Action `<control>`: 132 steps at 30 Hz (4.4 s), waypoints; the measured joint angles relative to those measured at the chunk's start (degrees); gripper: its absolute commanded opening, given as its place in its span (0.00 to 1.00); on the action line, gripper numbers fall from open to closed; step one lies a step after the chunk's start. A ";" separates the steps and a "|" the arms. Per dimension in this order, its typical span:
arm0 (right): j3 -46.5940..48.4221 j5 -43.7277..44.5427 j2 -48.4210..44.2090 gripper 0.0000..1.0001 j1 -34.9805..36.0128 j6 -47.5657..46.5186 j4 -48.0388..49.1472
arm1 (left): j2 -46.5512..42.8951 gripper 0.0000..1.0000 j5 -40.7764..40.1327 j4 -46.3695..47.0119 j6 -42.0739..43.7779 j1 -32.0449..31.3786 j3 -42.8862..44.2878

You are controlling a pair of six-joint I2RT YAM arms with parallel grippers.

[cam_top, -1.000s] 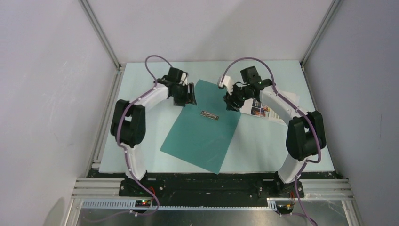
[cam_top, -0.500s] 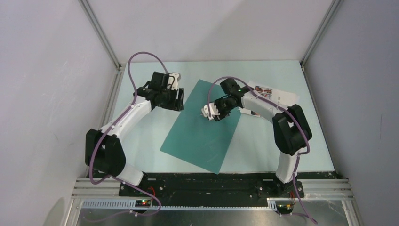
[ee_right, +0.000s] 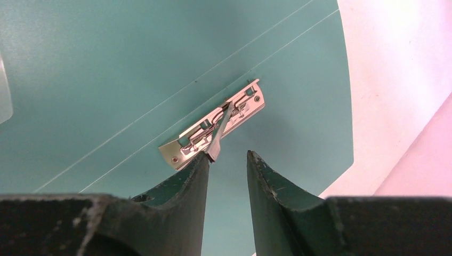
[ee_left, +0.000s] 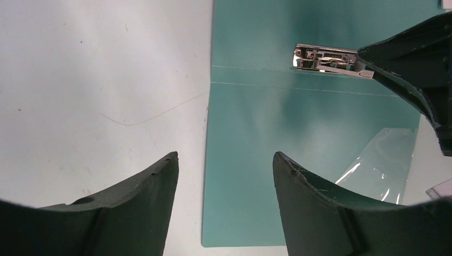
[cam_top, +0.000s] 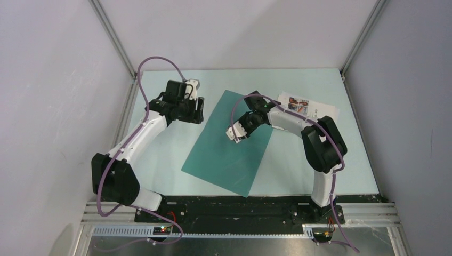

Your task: Put the files into the folder

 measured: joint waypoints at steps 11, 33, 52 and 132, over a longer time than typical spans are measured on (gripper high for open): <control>0.00 1.09 0.85 0.19 1.57 -2.08 0.85 | 0.00 0.70 -0.07 -0.02 0.00 0.92 0.00; 6.25 8.04 4.85 0.00 5.14 15.74 2.73 | -2.19 0.69 2.38 -1.16 -0.28 8.11 -4.00; 20.87 21.86 9.97 0.01 11.32 58.71 -14.49 | -2.43 0.69 9.20 -1.73 -1.79 10.23 -7.65; 40.65 4.17 27.12 0.72 -57.92 87.23 -19.37 | 60.37 0.83 40.06 12.76 -30.05 -12.81 51.56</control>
